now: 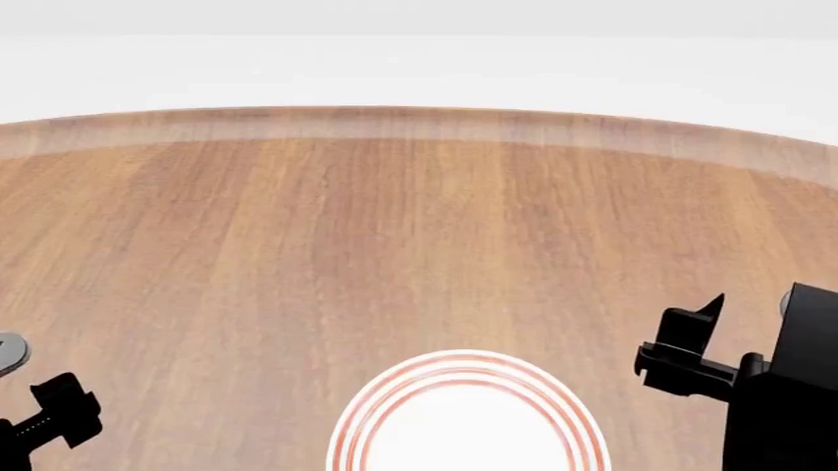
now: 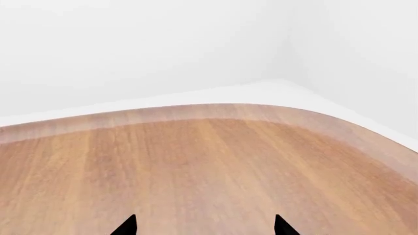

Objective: Pick up the red mug and put it on the plate

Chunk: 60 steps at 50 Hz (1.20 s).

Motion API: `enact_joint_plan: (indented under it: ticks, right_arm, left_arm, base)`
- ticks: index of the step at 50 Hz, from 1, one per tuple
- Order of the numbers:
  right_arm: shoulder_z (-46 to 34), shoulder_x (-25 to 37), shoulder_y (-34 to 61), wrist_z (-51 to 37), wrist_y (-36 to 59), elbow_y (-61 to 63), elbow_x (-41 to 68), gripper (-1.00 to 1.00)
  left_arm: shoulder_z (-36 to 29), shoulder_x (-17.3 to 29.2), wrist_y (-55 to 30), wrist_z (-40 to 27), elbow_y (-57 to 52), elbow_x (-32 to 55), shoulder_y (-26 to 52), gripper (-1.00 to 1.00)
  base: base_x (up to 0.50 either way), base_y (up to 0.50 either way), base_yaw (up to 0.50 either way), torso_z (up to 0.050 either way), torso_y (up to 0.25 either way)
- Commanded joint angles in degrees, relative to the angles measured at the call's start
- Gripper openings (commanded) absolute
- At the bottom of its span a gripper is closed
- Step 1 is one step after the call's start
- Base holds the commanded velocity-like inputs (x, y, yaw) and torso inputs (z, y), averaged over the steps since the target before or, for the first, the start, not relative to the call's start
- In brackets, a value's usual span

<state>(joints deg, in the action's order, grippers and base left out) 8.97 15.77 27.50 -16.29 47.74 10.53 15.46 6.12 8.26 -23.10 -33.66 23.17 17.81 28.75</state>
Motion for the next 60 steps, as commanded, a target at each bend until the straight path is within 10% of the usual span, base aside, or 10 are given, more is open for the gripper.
enact_joint_plan:
  ticks: [1,37,58,59,60]
  right_arm:
    - [1.2,-1.0,0.0,1.5,-0.7,-1.0,-0.7,1.0]
    - [0.5,-1.3,-0.6,2.1,-5.0,-6.2,-0.4,1.0]
    - [0.1,-1.1,-0.2,2.0,-5.2,-7.1,-0.1,1.0]
    - [0.1,-1.1,-0.3,2.0,-5.2,-7.0,0.0,1.0]
    - [0.0,-1.0,-0.2,2.0,-5.3,-7.2,0.0,1.0]
  left_arm:
    - [1.7,-0.5,4.6,1.8,10.3,-1.4,3.5,1.0]
    - [0.7,0.4,25.0,6.0,50.9,-4.3,18.6,1.0]
    - [5.9,0.2,22.6,6.6,51.8,-9.6,18.5,1.0]
    - [6.2,0.1,23.1,6.3,51.8,-10.0,18.4,-1.0]
    - [6.0,0.0,23.5,6.9,51.8,-10.7,18.3,-1.0]
  base:
    - [0.0,0.0,0.0,0.0,0.0]
    - [0.0,0.0,0.0,0.0,0.0]
    - [0.0,0.0,0.0,0.0,0.0]
    - [0.0,0.0,0.0,0.0,0.0]
    - [0.0,0.0,0.0,0.0,0.0]
